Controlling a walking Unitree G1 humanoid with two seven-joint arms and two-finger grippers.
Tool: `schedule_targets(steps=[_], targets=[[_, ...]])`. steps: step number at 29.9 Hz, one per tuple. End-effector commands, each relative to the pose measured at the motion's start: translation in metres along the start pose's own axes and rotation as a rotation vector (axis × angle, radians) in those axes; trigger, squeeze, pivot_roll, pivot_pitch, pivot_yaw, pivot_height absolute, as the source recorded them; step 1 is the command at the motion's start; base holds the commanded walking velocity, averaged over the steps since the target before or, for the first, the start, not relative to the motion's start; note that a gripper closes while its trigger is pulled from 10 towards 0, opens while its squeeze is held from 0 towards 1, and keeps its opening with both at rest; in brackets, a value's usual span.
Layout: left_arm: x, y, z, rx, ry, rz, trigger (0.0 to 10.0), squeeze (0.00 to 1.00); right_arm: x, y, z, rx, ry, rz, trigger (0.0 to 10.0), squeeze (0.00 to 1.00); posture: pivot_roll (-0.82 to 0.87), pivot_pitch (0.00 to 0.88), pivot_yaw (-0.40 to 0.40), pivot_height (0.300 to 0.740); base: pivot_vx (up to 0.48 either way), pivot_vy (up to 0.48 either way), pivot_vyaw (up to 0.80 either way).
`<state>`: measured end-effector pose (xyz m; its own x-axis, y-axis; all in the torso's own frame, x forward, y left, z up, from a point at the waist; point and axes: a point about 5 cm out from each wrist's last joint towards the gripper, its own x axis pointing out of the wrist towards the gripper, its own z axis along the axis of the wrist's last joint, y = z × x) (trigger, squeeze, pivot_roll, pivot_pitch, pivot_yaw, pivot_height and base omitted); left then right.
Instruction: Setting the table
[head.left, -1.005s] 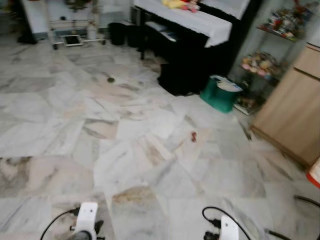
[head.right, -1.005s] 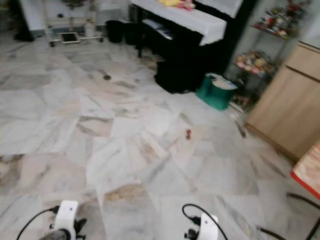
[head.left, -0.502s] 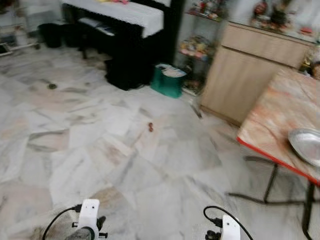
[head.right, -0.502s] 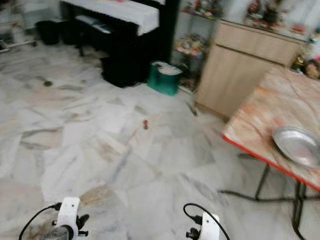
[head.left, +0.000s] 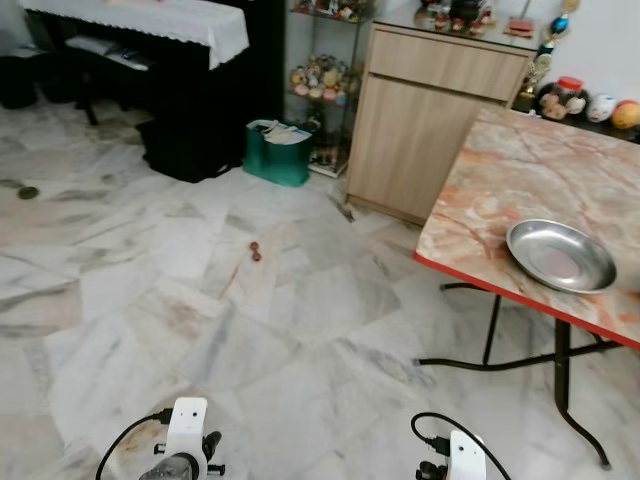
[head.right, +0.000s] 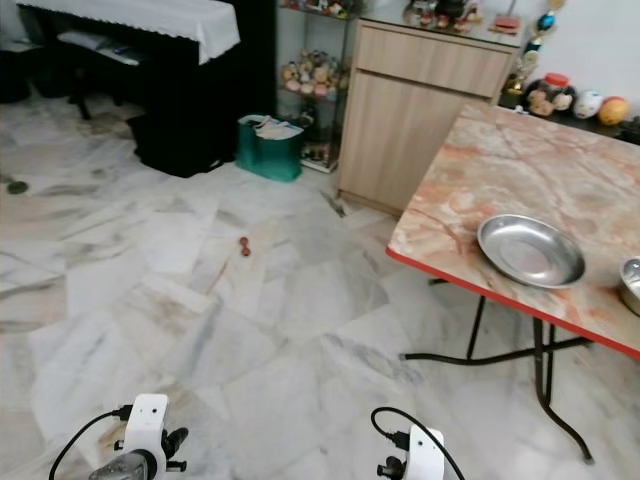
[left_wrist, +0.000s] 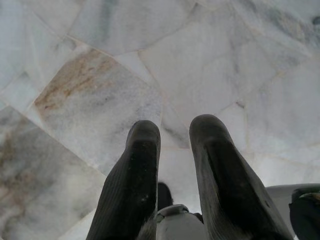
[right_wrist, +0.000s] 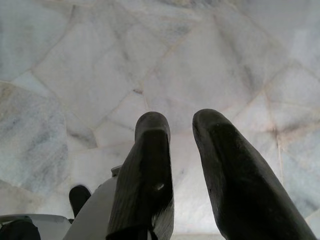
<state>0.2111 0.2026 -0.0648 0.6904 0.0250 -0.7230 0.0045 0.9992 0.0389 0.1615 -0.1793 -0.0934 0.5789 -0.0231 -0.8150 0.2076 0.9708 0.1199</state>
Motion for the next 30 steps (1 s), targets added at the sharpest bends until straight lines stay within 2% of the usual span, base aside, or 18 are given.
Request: schedule_targets(steps=[1,5,26,30], targets=[[-0.0001,-0.0022,-0.0007,0.009,-0.004,-0.005,10.0,0.0,-0.0001,-0.0032,0.002,-0.001,-0.008,-0.011,10.0,0.0,0.1,0.0,-0.091,0.727,0.0,0.0,-0.66],[0.0001,-0.0024,0.001,0.012,-0.016,0.0,10.0,0.0,-0.0003,-0.0045,0.0016,-0.003,-0.005,-0.013,10.0,0.0,0.1,0.0,-0.093,0.727,0.0,-0.227,-0.66],[0.0013,-0.0058,0.0055,0.011,-0.031,-0.012,10.0,0.0,0.0006,-0.0011,0.0038,-0.002,-0.01,-0.007,10.0,0.0,0.11,0.0,-0.096,0.727,0.0,0.0,-0.65],[0.0014,-0.007,0.0054,0.011,-0.031,-0.017,10.0,0.0,0.0005,-0.0014,0.004,0.003,-0.016,-0.008,10.0,0.0,0.11,0.0,-0.096,0.727,0.0,0.0,0.0]])
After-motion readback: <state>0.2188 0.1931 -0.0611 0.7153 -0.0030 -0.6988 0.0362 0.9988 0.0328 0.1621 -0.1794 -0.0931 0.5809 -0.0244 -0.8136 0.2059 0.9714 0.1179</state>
